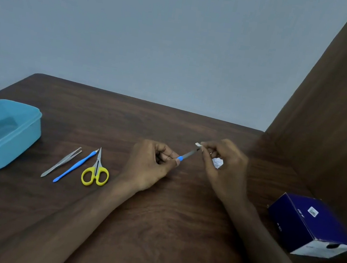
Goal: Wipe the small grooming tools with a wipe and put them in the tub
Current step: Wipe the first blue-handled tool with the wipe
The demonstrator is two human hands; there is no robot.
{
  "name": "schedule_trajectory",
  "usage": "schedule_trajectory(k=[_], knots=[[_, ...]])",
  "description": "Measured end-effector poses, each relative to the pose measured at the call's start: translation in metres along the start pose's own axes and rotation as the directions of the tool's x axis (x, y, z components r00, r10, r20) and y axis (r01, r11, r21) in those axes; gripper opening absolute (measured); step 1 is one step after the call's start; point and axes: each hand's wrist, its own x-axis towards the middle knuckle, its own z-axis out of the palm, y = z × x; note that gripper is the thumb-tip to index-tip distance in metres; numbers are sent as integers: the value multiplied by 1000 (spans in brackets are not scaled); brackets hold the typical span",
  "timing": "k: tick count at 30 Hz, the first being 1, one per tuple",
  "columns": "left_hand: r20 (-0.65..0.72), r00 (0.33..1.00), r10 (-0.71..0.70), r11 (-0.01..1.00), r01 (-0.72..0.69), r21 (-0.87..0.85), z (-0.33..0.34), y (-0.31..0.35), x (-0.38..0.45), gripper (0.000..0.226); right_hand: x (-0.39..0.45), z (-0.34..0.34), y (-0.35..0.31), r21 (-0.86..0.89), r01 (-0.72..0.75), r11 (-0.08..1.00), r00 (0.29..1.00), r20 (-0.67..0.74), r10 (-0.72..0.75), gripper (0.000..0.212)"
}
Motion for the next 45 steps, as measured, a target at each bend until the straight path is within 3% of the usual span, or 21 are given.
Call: schedule_trajectory(k=[3, 6, 8, 13, 16, 18, 20, 26, 30, 34, 39, 45], knots=[[-4, 1000, 7, 1000, -7, 4, -1, 2, -1, 2, -5, 5, -13, 52, 132, 990, 982, 132, -138, 10], [-7, 1000, 0, 1000, 0, 12, -2, 1, -1, 3, -6, 13, -7, 35, 116, 993, 968, 220, -121, 13], [-3, 1000, -4, 1000, 4, 25, -1, 1, -1, 2, -4, 13, 3, 20, 41, 999, 983, 176, -44, 20], [3, 1000, -12, 1000, 12, 8, -1, 2, 0, 3, -2, 4, 12, -19, -121, 992, 992, -19, 121, 8], [-2, 1000, -23, 1000, 23, -5, -1, 3, 0, 1, -3, -1, -4, 26, 15, 1000, 997, -75, -13, 10], [-10, 999, -37, 999, 37, -16, 0, 3, 2, 3, -6, 4, -13, 53, 143, 988, 989, 38, -145, 8], [-7, 999, -43, 999, 43, -19, -1, 3, 2, 5, -8, 12, -12, 56, 176, 983, 973, 145, -182, 6], [10, 999, -52, 999, 52, -14, -1, 1, 3, 9, -2, 11, 11, 24, 18, 1000, 995, 94, -20, 10], [31, 998, -48, 998, 49, -34, -1, 1, 3, 11, -1, 11, 19, -3, -174, 985, 985, 5, 174, 10], [29, 999, -42, 998, 43, -52, -1, 3, 3, 11, 0, 13, 13, 263, -483, 835, 872, 63, 485, 4], [17, 999, -40, 998, 40, -58, -1, 4, 3, 10, -1, 17, 3, 446, -579, 682, 810, 222, 543, 4], [-3, 999, -45, 995, 45, -92, -2, 4, 2, 9, 2, 13, 7, 510, -647, 566, 701, 106, 706, 8]])
